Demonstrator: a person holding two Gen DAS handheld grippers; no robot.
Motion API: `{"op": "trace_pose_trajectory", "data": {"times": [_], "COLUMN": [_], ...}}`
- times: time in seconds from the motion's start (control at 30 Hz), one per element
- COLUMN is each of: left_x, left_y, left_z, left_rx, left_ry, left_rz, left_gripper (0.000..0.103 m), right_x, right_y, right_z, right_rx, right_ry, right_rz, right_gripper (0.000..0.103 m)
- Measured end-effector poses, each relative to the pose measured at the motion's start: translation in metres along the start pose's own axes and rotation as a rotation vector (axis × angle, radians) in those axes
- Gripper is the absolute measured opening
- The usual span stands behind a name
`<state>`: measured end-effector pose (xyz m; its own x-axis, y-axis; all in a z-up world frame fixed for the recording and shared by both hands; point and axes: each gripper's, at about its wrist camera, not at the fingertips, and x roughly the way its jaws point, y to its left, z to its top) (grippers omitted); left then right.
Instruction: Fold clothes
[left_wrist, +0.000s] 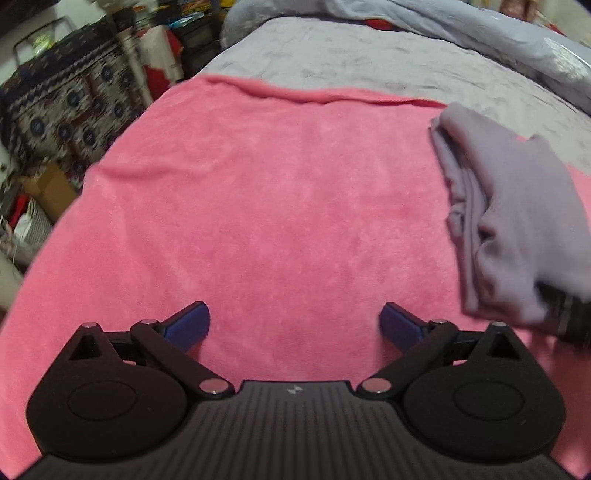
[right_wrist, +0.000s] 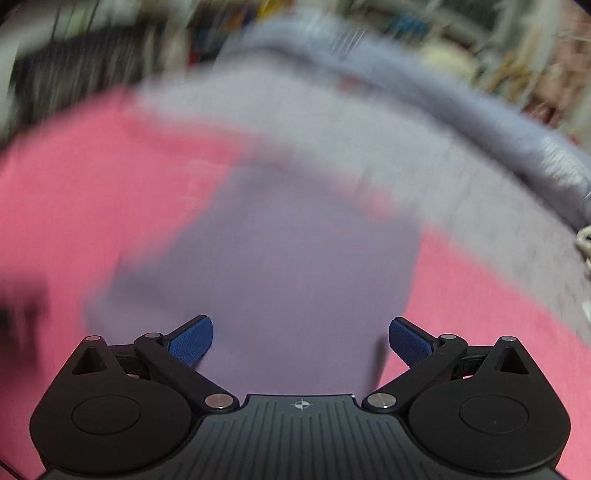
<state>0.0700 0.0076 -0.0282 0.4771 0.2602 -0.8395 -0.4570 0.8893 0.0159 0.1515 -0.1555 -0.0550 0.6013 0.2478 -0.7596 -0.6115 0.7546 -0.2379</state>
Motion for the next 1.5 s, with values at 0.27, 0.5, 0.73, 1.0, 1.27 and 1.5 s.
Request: {"op": "trace_pose_trajectory", "data": {"times": [0.27,0.5,0.73,1.0,1.27,1.5], "left_x": [0.014,0.023,0.020,0.012,0.018,0.003], "left_y": [-0.092,-0.064,-0.066,-0.052,-0.043,-0.047], "left_z": [0.050,0.050,0.039,0.039,0.022,0.025], "left_rx": [0.364,0.251,0.294,0.263,0.236,0.249], "left_ry": [-0.152,-0.064,-0.059,-0.040,0.030,0.053], "left_rz": [-0.167,-0.140,-0.106,-0.127,-0.063,-0.099], "left_gripper": [0.102,0.103,0.103,0.103,0.103,0.103], "right_x": [-0.039,-0.041,-0.035,-0.033,-0.054,-0.027], "right_y": [-0.001,-0.025,-0.041,-0.062,-0.052,-0.058], "right_z": [-0.025,-0.042,-0.035,-0.092,-0.053,-0.101], "right_rx": [0.022,0.157,0.296,0.411,0.383,0.477], "right_ry": [-0.030,0.025,-0.049,0.117,-0.051,-0.129], "right_rz": [-0.057,-0.147,-0.112,-0.088,-0.110,-0.074], "right_gripper": [0.103,0.101,0.103,0.103,0.103,0.103]}}
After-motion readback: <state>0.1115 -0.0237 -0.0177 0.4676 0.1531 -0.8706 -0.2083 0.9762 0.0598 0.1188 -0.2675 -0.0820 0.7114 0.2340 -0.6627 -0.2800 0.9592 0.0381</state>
